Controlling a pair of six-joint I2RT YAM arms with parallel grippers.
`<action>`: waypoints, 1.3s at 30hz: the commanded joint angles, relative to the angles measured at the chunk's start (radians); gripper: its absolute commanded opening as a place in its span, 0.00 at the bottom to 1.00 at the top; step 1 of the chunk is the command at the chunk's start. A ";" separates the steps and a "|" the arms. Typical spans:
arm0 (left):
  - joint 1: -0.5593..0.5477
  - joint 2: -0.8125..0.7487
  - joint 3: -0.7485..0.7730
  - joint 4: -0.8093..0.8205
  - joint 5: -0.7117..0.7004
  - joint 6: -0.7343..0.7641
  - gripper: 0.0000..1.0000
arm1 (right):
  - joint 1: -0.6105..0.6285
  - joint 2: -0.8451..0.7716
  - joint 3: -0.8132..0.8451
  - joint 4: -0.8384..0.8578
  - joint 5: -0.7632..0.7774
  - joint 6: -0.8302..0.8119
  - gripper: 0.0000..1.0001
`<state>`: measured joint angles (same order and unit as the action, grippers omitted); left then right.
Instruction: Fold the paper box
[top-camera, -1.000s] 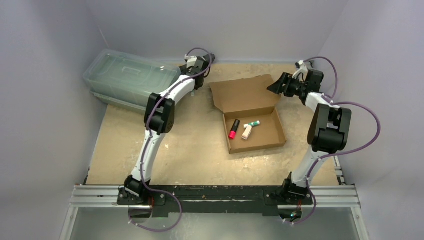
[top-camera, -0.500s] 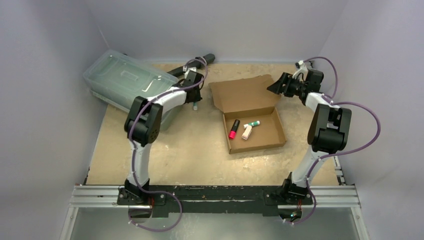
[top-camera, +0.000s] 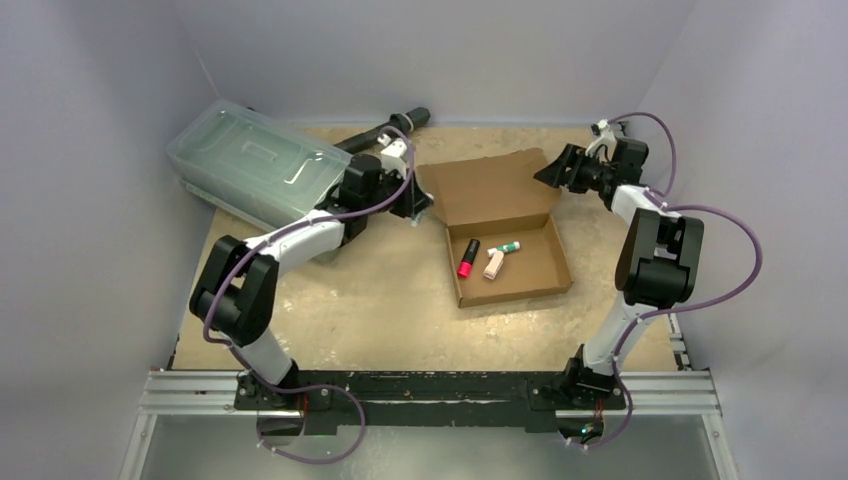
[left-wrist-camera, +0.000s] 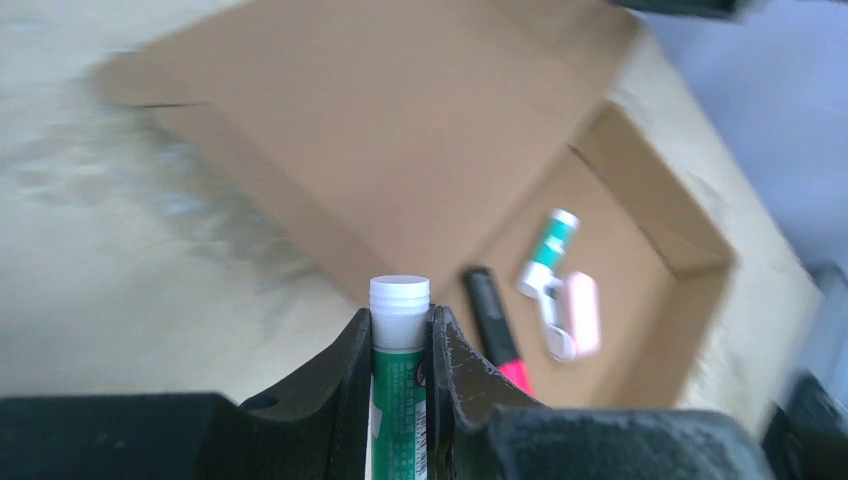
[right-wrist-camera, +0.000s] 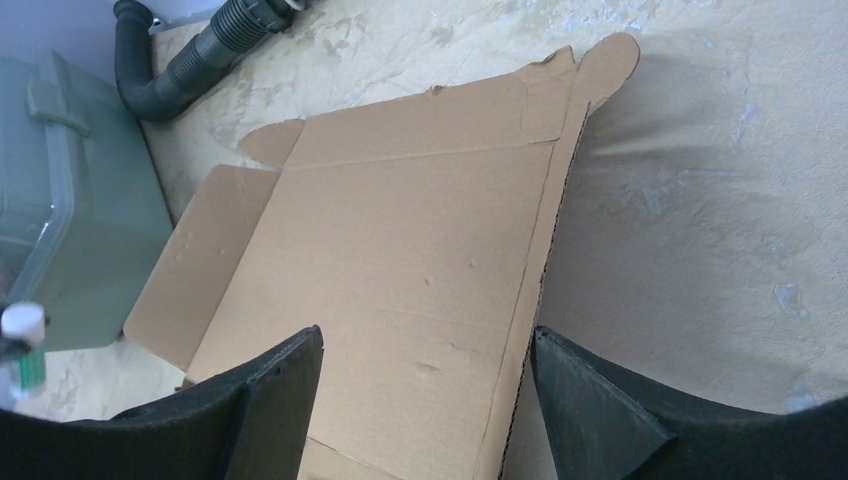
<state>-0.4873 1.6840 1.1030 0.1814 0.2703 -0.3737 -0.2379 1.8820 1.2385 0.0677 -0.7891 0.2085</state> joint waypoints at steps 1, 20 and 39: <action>-0.063 -0.050 -0.008 0.159 0.356 0.023 0.00 | -0.001 -0.052 -0.003 0.023 -0.030 0.007 0.79; -0.305 0.186 0.116 0.081 -0.166 -0.190 0.44 | -0.001 -0.042 0.003 0.003 -0.023 -0.009 0.79; -0.114 -0.220 -0.239 0.222 -0.132 -0.297 0.64 | -0.001 -0.029 0.021 -0.032 -0.018 -0.046 0.79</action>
<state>-0.5980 1.5097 0.8551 0.3954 0.1230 -0.6731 -0.2379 1.8771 1.2354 0.0521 -0.7994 0.1883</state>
